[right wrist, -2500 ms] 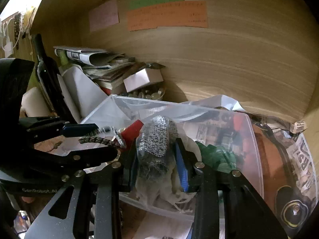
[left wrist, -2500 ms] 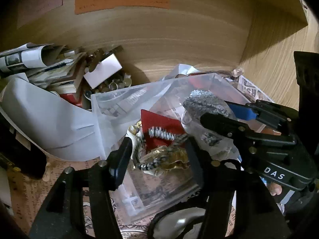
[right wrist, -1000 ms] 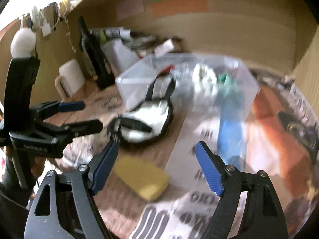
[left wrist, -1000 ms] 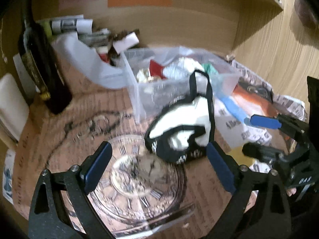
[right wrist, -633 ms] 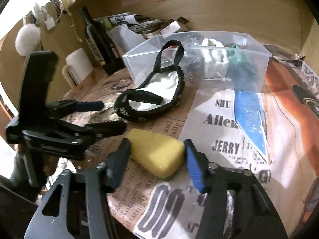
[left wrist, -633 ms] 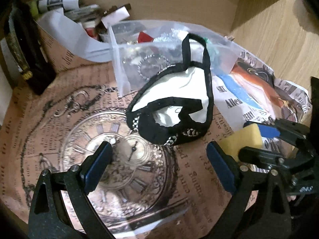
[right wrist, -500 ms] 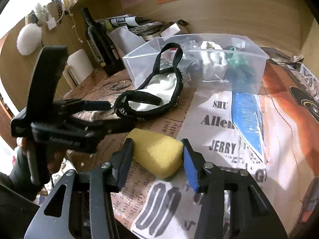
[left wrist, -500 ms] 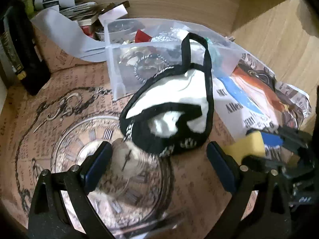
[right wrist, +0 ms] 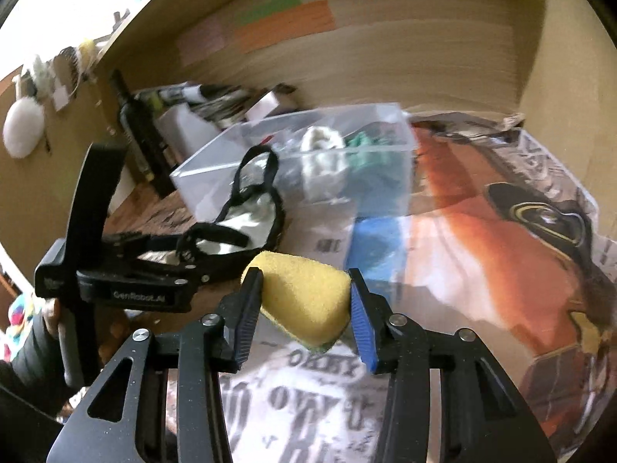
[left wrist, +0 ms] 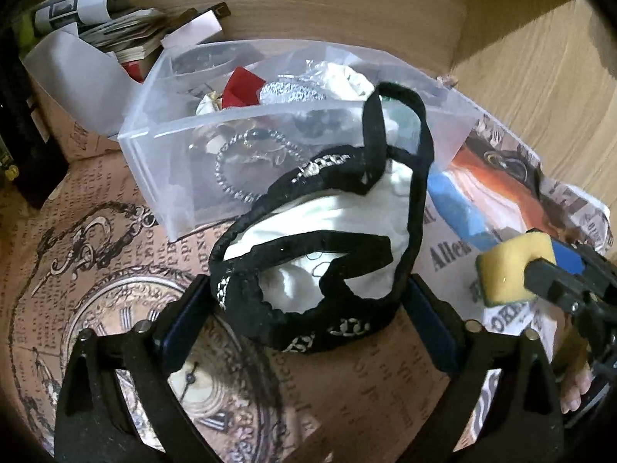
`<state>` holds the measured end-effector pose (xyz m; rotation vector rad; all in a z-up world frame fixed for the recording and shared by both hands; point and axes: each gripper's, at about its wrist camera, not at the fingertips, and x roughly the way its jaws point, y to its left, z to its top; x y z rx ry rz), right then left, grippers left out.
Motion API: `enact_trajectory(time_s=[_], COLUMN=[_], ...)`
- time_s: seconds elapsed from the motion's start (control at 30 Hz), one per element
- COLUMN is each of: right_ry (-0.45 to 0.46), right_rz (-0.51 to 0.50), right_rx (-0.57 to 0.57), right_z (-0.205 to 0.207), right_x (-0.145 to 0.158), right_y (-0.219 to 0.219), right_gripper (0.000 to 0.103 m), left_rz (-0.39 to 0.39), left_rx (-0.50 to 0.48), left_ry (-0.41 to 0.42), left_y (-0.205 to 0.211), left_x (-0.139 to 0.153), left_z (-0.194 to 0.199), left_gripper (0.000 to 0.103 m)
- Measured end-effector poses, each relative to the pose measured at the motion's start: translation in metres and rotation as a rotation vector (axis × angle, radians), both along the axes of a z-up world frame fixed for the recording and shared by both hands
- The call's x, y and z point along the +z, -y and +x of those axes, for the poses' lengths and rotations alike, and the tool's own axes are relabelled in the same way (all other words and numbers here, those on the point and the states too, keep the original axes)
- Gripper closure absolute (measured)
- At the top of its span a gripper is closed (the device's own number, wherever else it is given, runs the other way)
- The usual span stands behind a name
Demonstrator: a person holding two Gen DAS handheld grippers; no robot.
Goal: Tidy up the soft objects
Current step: 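Grasp the white black-trimmed cloth with the left tool while the right tool grasps the yellow sponge, then carry and release the white cloth into the box with the left tool while the right tool releases the sponge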
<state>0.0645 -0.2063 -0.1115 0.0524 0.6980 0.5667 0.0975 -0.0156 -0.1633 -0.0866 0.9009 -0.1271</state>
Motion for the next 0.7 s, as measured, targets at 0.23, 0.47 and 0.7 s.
enact_trajectory(time_s=[0.23, 0.47, 0.7], right_ry=[0.004, 0.017, 0.059], right_rz=[0.011, 0.024, 0.036], right_rx=[-0.037, -0.037, -0.044], right_z=[0.006, 0.008, 0.01], right_x=[0.001, 0.004, 0.016], right_y=[0.005, 0.006, 0.006], right_gripper=[0.063, 0.063, 0.063], left_rz=[-0.029, -0.018, -0.023], left_rx=[-0.02, -0.048, -0.072], left_ry=[0.032, 0.057, 0.096], left_y=[-0.001, 0.004, 0.009], left_x=[0.005, 0.012, 0.028], left_z=[-0.004, -0.018, -0.032], left_gripper=[0.037, 0.061, 0.068])
